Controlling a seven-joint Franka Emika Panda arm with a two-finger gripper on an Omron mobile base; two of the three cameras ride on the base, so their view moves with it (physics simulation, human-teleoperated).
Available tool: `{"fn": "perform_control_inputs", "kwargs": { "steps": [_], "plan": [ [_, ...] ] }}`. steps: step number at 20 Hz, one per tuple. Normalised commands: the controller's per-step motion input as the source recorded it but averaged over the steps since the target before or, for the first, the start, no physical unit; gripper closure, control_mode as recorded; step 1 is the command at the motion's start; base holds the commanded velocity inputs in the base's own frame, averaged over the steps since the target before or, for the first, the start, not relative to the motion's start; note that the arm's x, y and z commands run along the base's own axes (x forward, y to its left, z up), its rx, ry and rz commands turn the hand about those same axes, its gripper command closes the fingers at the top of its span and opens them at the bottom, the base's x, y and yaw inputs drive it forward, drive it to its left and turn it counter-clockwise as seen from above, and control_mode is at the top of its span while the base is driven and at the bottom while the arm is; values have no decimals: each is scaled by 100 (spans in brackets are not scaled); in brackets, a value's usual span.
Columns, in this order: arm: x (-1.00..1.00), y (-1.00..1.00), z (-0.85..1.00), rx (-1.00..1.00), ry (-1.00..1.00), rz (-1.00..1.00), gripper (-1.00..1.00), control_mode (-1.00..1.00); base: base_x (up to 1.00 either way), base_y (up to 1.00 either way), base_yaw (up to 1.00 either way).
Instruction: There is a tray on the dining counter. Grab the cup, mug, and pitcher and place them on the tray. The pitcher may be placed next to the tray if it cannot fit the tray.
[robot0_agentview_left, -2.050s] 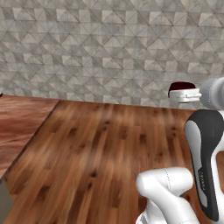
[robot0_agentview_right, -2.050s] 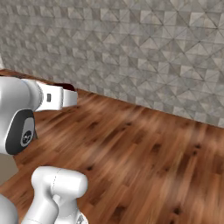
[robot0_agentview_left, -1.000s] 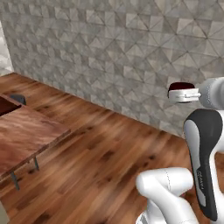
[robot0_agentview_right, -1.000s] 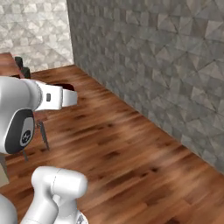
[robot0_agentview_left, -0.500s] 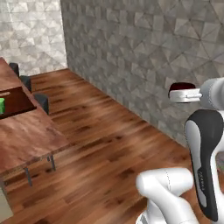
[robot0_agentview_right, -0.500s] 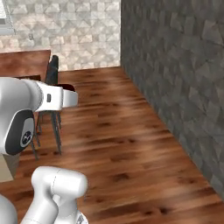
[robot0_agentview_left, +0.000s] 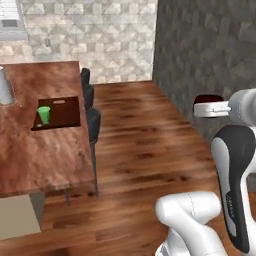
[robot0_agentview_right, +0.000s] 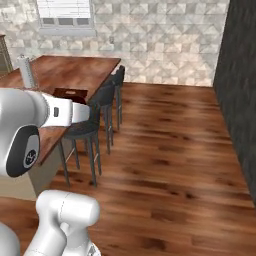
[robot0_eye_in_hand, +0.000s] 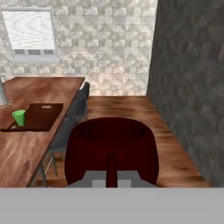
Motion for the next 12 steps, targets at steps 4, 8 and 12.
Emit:
{"fn": "perform_control_inputs", "kwargs": {
  "steps": [4,8,12],
  "plan": [
    [0,0,0,0,0,0,100,100,62,-53,68],
    [0,0,0,0,0,0,100,100,55,-66,64],
    [0,0,0,0,0,0,100,100,25,-76,62]
  ]
}}
